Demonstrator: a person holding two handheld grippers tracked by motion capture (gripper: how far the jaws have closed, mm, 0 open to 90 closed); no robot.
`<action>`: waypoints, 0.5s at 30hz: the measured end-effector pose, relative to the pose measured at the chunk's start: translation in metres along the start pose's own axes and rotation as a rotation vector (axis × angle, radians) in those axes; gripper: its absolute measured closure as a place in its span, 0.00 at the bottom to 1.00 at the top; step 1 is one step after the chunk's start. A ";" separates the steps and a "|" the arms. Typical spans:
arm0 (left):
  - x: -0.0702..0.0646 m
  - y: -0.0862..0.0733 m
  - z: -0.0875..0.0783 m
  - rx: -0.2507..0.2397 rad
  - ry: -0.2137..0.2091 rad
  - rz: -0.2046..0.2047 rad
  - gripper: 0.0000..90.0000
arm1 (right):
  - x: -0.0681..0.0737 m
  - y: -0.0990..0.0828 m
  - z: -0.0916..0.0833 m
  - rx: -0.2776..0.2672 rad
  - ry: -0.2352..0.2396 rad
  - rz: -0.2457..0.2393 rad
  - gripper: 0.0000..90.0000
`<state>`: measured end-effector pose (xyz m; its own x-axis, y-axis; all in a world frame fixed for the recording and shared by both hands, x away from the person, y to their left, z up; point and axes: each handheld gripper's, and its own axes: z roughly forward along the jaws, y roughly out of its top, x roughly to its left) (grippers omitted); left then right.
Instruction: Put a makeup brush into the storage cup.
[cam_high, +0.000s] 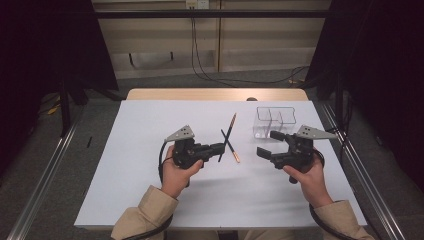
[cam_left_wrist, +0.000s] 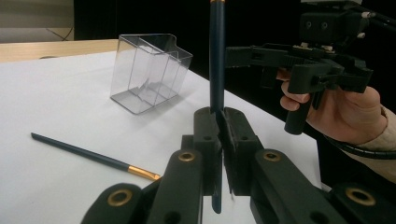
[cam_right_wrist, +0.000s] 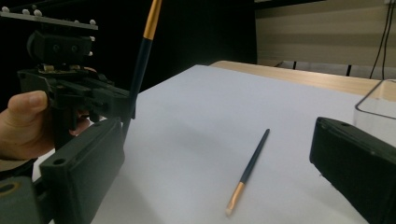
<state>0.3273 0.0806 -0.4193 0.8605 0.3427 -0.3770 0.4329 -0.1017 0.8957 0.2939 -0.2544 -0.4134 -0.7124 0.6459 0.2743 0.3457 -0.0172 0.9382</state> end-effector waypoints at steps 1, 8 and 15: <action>-0.001 0.000 0.000 -0.002 0.002 0.001 0.94 | 0.001 0.001 0.001 -0.001 0.003 -0.001 0.05; -0.003 0.000 0.001 -0.001 -0.008 0.019 0.94 | 0.006 0.010 0.014 0.002 0.030 -0.001 0.13; -0.006 0.000 0.001 -0.005 -0.020 0.023 0.95 | 0.009 0.015 0.023 -0.002 0.048 0.003 0.22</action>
<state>0.3221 0.0775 -0.4174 0.8753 0.3214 -0.3612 0.4119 -0.1045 0.9052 0.3067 -0.2315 -0.4018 -0.7400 0.6084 0.2870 0.3467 -0.0207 0.9378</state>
